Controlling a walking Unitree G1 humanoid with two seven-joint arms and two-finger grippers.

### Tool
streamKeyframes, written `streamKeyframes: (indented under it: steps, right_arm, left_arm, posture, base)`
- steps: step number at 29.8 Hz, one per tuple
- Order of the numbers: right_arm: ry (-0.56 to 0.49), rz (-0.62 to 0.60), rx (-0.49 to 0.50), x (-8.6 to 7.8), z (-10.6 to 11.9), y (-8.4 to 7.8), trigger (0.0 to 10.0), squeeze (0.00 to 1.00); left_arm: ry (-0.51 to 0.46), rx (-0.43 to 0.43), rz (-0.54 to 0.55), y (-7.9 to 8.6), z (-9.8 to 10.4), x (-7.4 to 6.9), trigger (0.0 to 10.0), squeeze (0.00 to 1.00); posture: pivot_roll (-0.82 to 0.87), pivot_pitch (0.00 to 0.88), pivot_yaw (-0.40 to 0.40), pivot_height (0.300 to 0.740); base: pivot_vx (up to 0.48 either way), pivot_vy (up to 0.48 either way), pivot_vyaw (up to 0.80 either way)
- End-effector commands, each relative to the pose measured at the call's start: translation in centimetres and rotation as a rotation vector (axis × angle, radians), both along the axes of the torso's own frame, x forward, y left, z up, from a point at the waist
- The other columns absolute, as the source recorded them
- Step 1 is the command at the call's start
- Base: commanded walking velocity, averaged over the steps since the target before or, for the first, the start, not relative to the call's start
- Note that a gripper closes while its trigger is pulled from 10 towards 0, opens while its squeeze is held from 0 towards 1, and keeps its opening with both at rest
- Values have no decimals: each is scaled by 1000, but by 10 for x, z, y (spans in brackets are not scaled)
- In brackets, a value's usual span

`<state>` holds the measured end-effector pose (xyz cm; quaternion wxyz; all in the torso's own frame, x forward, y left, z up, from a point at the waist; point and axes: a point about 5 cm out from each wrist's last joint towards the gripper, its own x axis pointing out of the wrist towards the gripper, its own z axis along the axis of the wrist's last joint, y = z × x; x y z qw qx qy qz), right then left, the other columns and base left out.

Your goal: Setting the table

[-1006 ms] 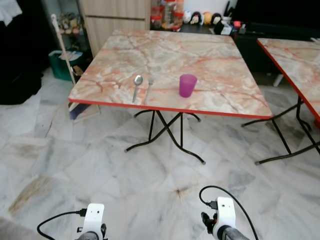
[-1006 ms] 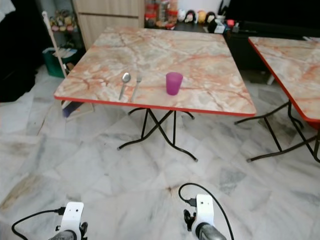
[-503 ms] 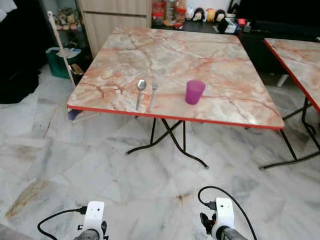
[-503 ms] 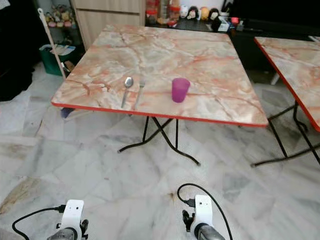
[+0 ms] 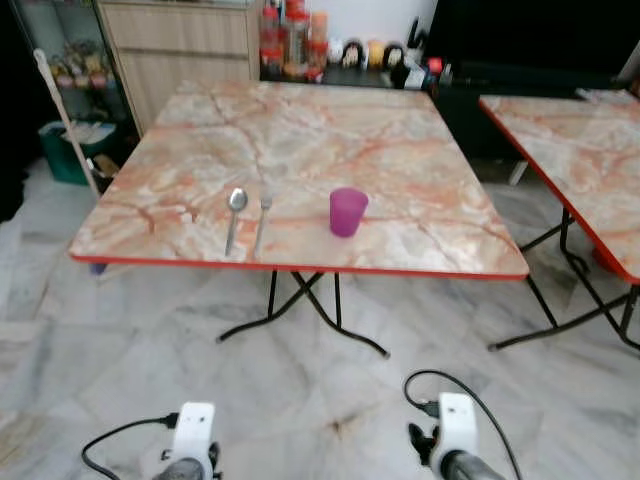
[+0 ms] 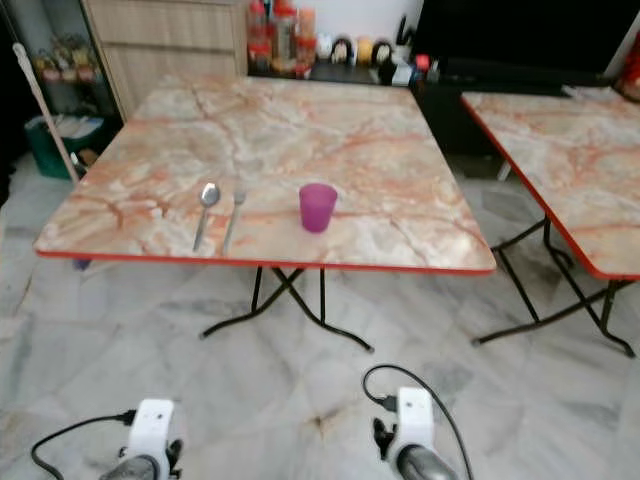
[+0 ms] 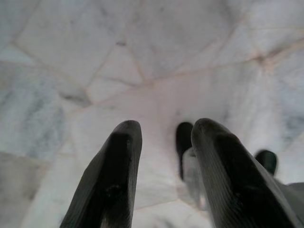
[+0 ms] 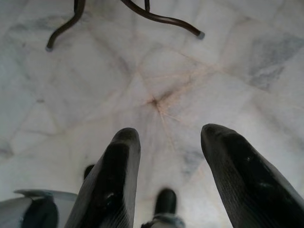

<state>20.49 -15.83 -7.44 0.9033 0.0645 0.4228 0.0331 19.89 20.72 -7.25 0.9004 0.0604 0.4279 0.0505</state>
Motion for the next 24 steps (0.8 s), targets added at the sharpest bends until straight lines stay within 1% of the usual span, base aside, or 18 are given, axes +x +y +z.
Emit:
streamKeyframes:
  steps: [1,24]
  right_arm:
    - [8,-23,-28,-3,-1,-14,10000,0]
    - [10,-17,-26,-4,-1,-10,10000,0]
  left_arm:
    - [3,-24,-2,-9,-1,2,10000,0]
    - [8,-20,-6,-7,-1,1,10000,0]
  posture:
    - [66,80,-83,740]
    - [71,77,-74,740]
  base:
    - [349,0,0]
    - [345,0,0]
